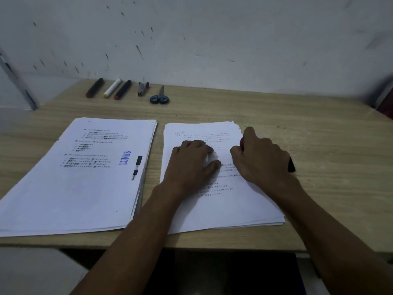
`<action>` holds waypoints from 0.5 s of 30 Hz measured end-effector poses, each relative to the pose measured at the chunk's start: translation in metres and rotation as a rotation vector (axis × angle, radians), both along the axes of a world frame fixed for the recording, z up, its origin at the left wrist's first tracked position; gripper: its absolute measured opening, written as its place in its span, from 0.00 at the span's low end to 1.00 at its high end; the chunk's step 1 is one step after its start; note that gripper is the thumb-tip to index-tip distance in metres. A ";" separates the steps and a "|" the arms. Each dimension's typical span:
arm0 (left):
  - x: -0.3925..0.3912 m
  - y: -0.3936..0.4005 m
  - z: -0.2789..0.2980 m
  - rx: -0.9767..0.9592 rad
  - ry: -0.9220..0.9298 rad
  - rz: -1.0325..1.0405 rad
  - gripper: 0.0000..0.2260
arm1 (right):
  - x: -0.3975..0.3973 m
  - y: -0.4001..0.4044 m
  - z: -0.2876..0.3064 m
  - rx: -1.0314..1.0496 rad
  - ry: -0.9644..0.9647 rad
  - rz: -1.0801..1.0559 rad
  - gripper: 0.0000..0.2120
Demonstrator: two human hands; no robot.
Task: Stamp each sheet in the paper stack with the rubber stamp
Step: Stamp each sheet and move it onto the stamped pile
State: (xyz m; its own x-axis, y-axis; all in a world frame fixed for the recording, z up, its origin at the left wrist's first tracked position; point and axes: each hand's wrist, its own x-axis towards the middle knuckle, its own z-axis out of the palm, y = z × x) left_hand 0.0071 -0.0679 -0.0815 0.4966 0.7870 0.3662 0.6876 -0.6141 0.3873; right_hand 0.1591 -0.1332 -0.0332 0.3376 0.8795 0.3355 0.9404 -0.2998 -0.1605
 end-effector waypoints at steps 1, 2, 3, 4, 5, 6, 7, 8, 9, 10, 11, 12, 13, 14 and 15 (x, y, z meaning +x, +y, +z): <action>0.000 0.000 0.000 0.001 0.001 -0.003 0.17 | 0.000 -0.001 0.000 -0.004 0.019 0.004 0.10; -0.001 -0.001 -0.001 0.000 0.002 -0.004 0.17 | 0.000 -0.001 0.000 -0.005 0.033 0.014 0.10; -0.002 0.000 -0.001 0.001 0.003 -0.004 0.17 | 0.000 -0.002 0.000 -0.003 0.051 0.028 0.09; -0.002 -0.001 -0.001 -0.001 0.004 -0.005 0.17 | 0.001 -0.003 0.000 0.006 0.078 0.044 0.08; -0.002 0.000 -0.001 -0.003 0.007 -0.004 0.17 | 0.003 -0.004 -0.001 0.014 0.112 0.059 0.07; -0.002 0.000 0.000 -0.002 0.011 -0.007 0.17 | 0.004 -0.006 0.000 0.025 0.150 0.078 0.07; -0.002 -0.001 0.000 0.000 0.012 -0.011 0.16 | 0.007 -0.007 0.000 0.035 0.198 0.097 0.07; -0.002 -0.001 0.001 0.002 0.009 -0.015 0.16 | 0.009 -0.009 0.001 0.059 0.270 0.115 0.07; -0.003 -0.001 0.001 0.002 0.001 -0.019 0.16 | 0.012 -0.011 0.002 0.099 0.369 0.127 0.07; -0.003 -0.001 0.001 -0.001 -0.006 -0.020 0.15 | 0.015 -0.014 0.002 0.162 0.473 0.131 0.09; -0.004 -0.001 0.001 -0.003 -0.010 -0.020 0.15 | 0.018 -0.016 0.002 0.239 0.556 0.121 0.11; -0.004 -0.001 0.001 -0.002 -0.010 -0.021 0.15 | 0.023 -0.019 0.002 0.311 0.615 0.093 0.12; -0.004 0.000 0.001 -0.001 -0.007 -0.021 0.15 | 0.029 -0.022 0.003 0.369 0.660 0.053 0.14; -0.004 0.000 0.002 -0.001 -0.002 -0.020 0.15 | 0.035 -0.025 0.004 0.413 0.689 0.011 0.14; -0.004 0.000 0.002 -0.006 0.000 -0.018 0.16 | 0.042 -0.028 0.005 0.442 0.696 -0.024 0.15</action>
